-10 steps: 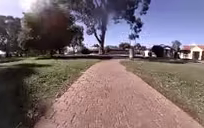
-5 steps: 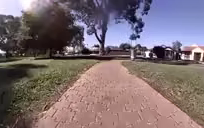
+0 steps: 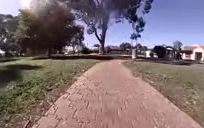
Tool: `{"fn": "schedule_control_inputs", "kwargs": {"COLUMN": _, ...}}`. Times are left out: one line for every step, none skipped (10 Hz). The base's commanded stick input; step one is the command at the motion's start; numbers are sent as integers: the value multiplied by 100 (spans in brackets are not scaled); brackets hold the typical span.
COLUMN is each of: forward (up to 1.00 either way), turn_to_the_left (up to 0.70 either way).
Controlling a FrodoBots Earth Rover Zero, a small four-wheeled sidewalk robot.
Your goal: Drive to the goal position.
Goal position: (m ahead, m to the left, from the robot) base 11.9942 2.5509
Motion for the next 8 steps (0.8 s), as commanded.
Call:
{"fn": "schedule_control_inputs", "kwargs": {"forward": 70, "turn_to_the_left": 0}}
{"fn": "schedule_control_inputs", "kwargs": {"forward": 70, "turn_to_the_left": 0}}
{"fn": "schedule_control_inputs", "kwargs": {"forward": 70, "turn_to_the_left": 0}}
{"fn": "schedule_control_inputs", "kwargs": {"forward": 70, "turn_to_the_left": 0}}
{"fn": "schedule_control_inputs", "kwargs": {"forward": 70, "turn_to_the_left": 0}}
{"fn": "schedule_control_inputs", "kwargs": {"forward": 70, "turn_to_the_left": 0}}
{"fn": "schedule_control_inputs", "kwargs": {"forward": 70, "turn_to_the_left": 0}}
{"fn": "schedule_control_inputs", "kwargs": {"forward": 70, "turn_to_the_left": 0}}
